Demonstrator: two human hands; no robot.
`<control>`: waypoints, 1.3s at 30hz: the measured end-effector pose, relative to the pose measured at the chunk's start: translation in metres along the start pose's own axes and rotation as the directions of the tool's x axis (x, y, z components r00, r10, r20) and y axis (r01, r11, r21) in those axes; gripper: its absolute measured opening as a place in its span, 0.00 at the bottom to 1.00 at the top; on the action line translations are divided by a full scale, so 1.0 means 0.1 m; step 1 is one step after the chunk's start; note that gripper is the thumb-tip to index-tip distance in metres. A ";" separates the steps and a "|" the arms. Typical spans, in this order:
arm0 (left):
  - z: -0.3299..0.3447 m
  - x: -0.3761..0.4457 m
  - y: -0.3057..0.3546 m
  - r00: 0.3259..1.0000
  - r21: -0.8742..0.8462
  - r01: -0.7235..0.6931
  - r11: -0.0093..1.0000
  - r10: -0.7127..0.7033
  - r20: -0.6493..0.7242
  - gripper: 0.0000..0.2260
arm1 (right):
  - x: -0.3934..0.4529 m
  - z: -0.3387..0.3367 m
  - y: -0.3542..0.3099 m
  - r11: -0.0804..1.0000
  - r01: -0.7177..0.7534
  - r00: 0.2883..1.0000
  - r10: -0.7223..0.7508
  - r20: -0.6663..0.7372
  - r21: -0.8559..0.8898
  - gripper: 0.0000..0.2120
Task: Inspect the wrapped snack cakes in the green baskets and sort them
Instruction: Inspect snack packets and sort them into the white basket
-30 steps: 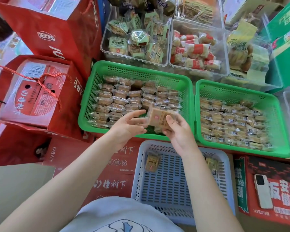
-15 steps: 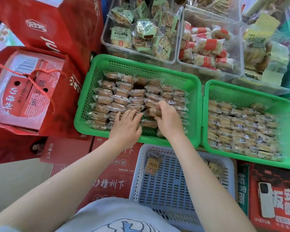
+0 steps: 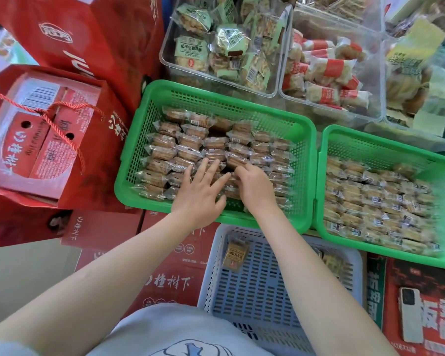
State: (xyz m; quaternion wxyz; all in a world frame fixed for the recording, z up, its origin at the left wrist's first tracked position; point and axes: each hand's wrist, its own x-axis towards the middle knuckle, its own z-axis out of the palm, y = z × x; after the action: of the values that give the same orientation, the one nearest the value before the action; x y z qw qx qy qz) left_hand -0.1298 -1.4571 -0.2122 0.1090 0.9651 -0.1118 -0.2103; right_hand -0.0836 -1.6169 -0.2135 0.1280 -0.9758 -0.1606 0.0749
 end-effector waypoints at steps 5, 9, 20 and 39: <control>0.00 0.01 -0.01 1.000 -0.012 0.008 1.000 -0.007 0.028 0.28 | 0.09 -0.12 0.03 0.999 -0.030 1.000 0.030 -0.004 0.025 0.07; 0.01 0.02 -0.01 0.999 -0.013 0.011 1.000 -0.010 0.047 0.28 | 0.26 -0.25 0.02 0.987 -0.116 0.987 0.127 -0.098 0.109 0.10; 0.01 0.02 -0.01 0.998 -0.005 0.024 1.000 -0.023 0.062 0.29 | 0.34 -0.17 -0.09 0.979 -0.191 0.981 0.193 0.021 -0.065 0.13; -0.16 -0.25 0.08 0.959 -0.435 -0.052 0.899 -0.076 -0.271 0.24 | -0.29 -1.07 -0.02 0.667 -0.263 0.878 0.464 -0.113 0.697 0.02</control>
State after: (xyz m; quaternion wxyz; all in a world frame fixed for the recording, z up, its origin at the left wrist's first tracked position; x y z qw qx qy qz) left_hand -0.1463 -1.4552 -0.1868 0.3367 0.9364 -0.0390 -0.0913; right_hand -0.0910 -1.6489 -0.1074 0.4692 -0.8777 0.0967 0.0118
